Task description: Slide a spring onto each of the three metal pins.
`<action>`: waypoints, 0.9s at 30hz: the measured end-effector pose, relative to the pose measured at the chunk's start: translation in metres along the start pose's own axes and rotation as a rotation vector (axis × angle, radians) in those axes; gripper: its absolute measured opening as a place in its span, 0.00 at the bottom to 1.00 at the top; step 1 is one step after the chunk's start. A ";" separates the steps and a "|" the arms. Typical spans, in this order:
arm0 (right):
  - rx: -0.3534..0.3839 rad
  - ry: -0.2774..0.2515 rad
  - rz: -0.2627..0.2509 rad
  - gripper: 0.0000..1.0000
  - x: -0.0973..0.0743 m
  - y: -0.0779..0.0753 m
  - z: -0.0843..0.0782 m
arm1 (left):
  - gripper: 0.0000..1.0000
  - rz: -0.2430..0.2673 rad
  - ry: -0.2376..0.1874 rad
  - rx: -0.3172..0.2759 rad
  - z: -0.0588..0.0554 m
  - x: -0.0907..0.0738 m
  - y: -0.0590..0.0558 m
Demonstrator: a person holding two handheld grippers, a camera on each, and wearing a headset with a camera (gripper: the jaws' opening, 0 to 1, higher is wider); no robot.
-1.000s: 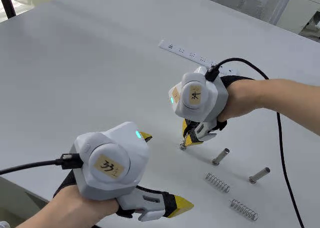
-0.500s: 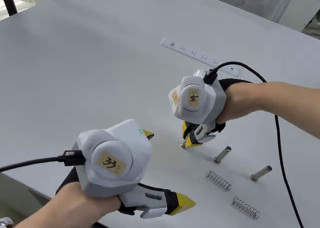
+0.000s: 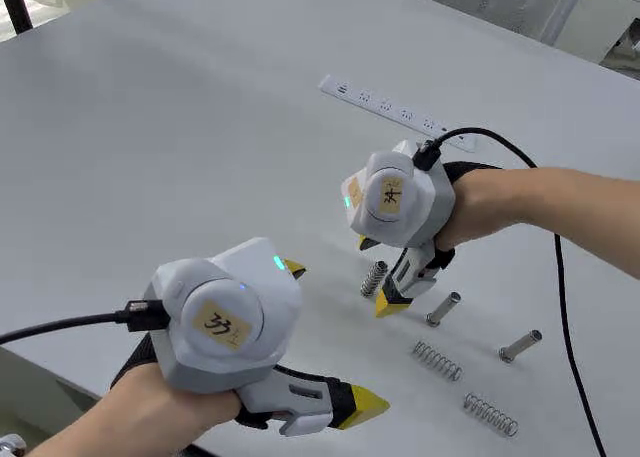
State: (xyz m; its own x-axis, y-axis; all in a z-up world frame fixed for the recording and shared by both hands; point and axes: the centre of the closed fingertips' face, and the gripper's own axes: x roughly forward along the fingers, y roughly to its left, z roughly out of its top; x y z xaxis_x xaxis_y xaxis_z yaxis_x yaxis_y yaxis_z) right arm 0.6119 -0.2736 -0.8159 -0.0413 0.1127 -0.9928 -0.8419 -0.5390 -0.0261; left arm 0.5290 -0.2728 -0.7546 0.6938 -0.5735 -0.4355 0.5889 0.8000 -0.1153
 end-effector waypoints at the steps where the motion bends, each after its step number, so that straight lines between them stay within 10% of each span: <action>1: 0.010 -0.005 -0.005 0.62 0.000 0.000 0.000 | 0.89 0.000 -0.001 -0.001 0.000 0.000 0.000; 11: 0.076 -0.049 -0.068 0.99 -0.005 -0.002 -0.003 | 0.89 -0.013 0.006 -0.007 -0.001 0.001 -0.003; 27: 0.229 -0.238 -0.175 0.99 -0.028 0.003 -0.001 | 0.88 -0.038 0.011 -0.032 0.000 0.001 -0.006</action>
State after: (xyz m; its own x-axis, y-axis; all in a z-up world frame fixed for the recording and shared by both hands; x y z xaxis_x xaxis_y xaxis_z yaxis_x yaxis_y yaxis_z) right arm 0.6104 -0.2792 -0.7886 0.0128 0.3921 -0.9198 -0.9447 -0.2968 -0.1397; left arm 0.5259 -0.2779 -0.7545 0.6667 -0.6013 -0.4404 0.6006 0.7833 -0.1603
